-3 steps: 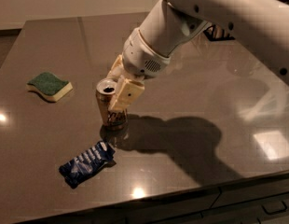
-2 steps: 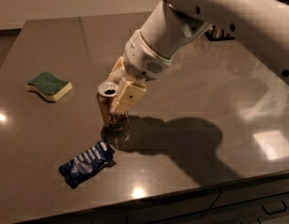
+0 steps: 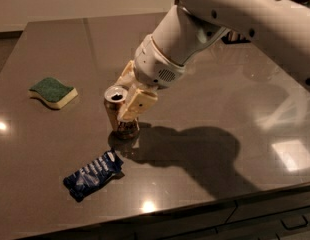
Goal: Move orange can near rxbar blueberry
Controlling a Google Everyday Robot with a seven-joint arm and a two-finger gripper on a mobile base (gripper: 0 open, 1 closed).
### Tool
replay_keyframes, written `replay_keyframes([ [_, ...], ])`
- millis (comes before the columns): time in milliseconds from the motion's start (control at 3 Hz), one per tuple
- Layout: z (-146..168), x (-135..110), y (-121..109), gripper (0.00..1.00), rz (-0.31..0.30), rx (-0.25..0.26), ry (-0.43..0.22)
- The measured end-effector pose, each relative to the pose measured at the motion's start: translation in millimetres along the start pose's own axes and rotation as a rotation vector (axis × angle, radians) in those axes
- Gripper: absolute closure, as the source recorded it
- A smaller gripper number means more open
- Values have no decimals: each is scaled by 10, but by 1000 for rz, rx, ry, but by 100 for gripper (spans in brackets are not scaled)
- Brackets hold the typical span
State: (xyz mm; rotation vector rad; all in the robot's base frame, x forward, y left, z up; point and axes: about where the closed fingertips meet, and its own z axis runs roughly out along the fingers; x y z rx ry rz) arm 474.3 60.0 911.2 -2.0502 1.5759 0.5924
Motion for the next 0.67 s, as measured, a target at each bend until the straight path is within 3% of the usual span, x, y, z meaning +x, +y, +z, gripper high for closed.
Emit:
replay_keyframes([
  [333, 1, -15, 7, 0, -3, 0, 1],
  [667, 1, -16, 8, 0, -3, 0, 1],
])
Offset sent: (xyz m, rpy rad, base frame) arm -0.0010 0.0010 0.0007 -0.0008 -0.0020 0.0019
